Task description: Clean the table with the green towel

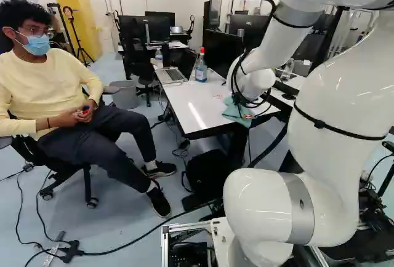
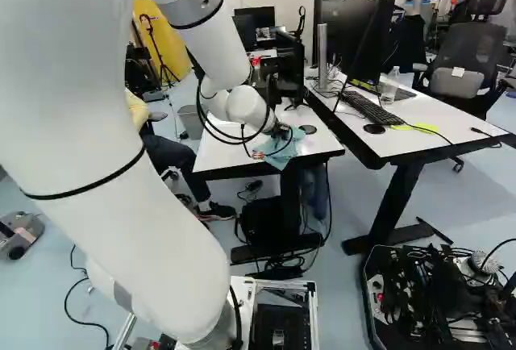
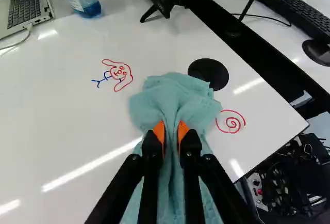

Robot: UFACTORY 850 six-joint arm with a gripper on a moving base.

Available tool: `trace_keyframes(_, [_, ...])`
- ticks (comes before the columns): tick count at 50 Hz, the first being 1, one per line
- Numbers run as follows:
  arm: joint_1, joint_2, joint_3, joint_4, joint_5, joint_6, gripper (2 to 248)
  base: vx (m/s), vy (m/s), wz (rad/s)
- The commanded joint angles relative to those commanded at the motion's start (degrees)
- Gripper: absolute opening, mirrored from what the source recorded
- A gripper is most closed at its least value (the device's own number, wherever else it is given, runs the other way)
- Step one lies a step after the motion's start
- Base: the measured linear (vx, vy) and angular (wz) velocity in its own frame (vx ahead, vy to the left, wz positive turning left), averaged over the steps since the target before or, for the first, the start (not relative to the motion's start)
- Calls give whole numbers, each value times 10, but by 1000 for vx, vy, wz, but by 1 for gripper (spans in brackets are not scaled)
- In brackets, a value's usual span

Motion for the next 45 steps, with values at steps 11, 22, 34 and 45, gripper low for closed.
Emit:
trace_keyframes(11, [0, 0, 0, 0, 0, 0, 50, 0, 0, 0])
trace_keyframes(22, [0, 0, 0, 0, -5, 0, 50, 0, 0, 0])
trace_keyframes(34, [0, 0, 0, 0, -6, 0, 50, 0, 0, 0])
trace_keyframes(45, [0, 0, 0, 0, -6, 0, 50, 0, 0, 0])
